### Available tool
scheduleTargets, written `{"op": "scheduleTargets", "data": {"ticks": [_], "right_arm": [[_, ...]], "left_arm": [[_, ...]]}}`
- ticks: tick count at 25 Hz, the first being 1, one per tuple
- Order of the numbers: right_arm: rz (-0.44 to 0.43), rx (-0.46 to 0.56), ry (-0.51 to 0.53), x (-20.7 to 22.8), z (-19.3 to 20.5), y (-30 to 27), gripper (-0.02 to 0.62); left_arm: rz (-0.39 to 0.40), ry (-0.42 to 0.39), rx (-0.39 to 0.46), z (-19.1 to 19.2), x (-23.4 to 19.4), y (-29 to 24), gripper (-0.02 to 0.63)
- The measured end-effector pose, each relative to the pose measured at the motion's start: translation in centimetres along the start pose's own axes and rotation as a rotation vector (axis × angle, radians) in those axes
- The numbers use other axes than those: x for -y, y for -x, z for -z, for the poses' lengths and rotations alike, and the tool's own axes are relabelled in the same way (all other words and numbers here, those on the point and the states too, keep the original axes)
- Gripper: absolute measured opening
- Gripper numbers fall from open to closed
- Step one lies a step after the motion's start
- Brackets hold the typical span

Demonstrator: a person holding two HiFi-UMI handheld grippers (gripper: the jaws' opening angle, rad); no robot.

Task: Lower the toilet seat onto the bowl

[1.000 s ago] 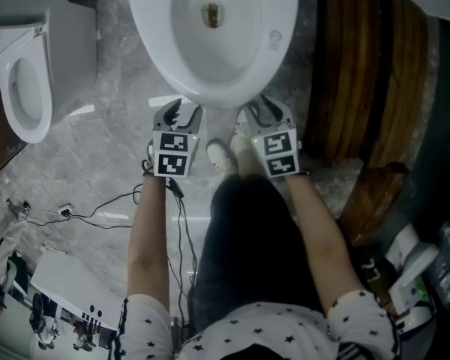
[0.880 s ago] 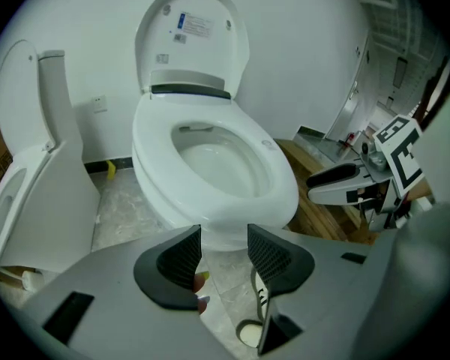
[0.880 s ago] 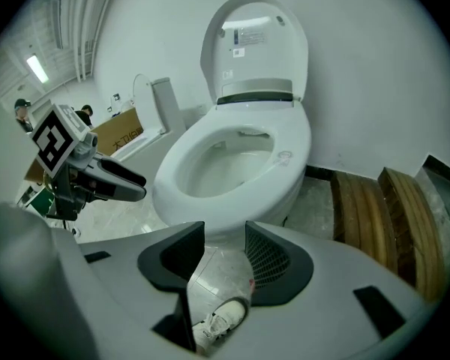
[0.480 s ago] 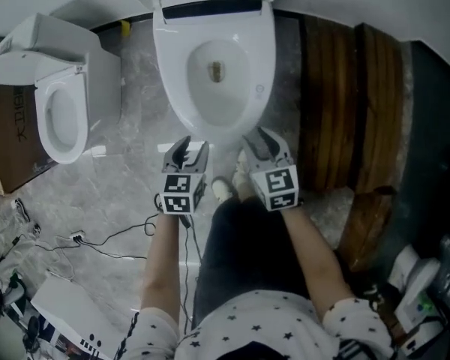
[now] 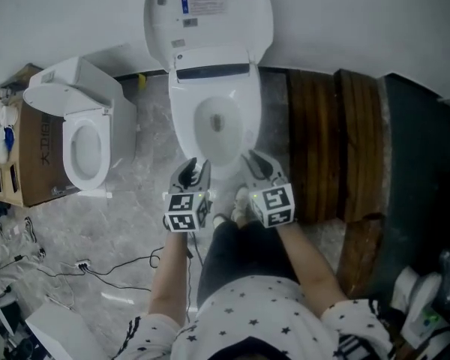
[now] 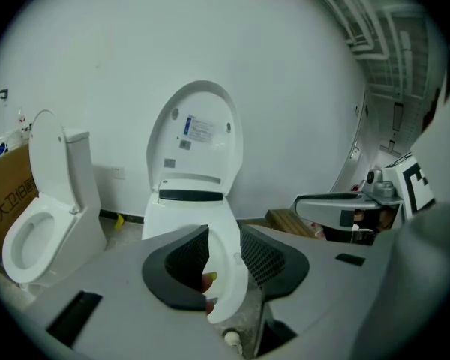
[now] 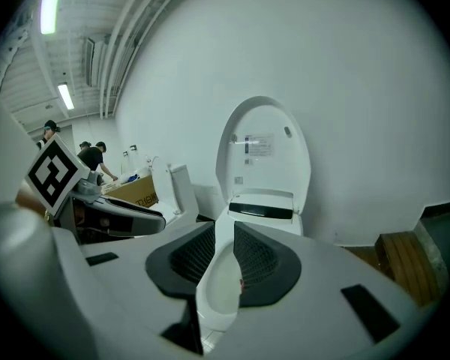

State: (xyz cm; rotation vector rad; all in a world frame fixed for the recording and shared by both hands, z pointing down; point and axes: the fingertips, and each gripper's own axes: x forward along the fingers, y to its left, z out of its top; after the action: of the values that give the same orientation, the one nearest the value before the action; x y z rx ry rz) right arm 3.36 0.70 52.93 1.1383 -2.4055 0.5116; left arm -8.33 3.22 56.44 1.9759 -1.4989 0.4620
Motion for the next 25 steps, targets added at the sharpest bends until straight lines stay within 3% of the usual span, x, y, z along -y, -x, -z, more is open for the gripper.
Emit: {"op": "scheduleTargets", "data": {"ticks": [10, 25], "right_arm": [[-0.039, 0.102, 0.050, -1.5, -7.5, 5.3, 0.028], [-0.079, 0.213, 0.121, -0.7, -12.9, 11.1, 0.008]], "left_arm": [[-0.038, -0.019, 0.057, -5.6, 4.1, 4.5, 0.026], [0.008, -0.082, 0.186, -12.2, 9.9, 8.6, -0.002]]}}
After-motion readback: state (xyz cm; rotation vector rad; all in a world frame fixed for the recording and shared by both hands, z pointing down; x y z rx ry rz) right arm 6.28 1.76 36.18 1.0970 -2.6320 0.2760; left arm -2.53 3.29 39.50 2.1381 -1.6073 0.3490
